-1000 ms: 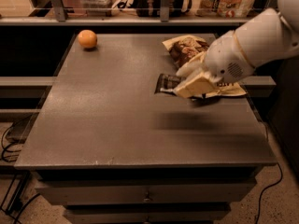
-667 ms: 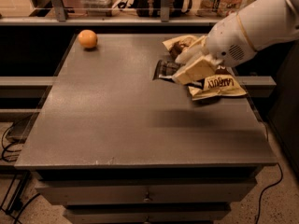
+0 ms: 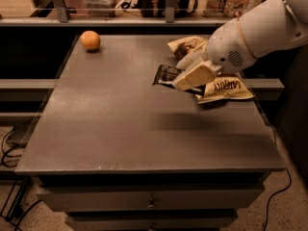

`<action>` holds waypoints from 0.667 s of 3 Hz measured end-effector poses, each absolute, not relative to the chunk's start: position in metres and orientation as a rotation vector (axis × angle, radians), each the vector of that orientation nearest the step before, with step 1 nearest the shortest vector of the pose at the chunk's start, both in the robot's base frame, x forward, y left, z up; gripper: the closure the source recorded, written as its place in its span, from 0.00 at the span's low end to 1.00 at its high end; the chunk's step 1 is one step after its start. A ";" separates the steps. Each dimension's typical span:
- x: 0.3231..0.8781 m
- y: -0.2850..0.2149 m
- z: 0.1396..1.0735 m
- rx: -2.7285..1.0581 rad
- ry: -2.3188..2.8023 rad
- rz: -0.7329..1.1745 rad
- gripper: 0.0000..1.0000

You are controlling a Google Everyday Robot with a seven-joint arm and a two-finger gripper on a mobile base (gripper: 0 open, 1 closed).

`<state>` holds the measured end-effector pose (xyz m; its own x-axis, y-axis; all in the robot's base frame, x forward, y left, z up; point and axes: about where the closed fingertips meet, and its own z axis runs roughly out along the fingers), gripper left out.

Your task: Move rxbar chocolate near orange

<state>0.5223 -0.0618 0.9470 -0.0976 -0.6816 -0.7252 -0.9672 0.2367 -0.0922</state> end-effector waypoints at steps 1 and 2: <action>0.532 -0.041 0.933 -1.409 1.900 0.545 1.00; 0.560 -0.020 0.928 -1.283 1.923 0.528 1.00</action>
Offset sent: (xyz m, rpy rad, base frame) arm 0.0754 0.0633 -0.0272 0.1303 -0.0082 -0.2986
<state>0.5604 -0.0197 0.9278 -0.2150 -0.5991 -0.7713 -0.9089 0.4118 -0.0665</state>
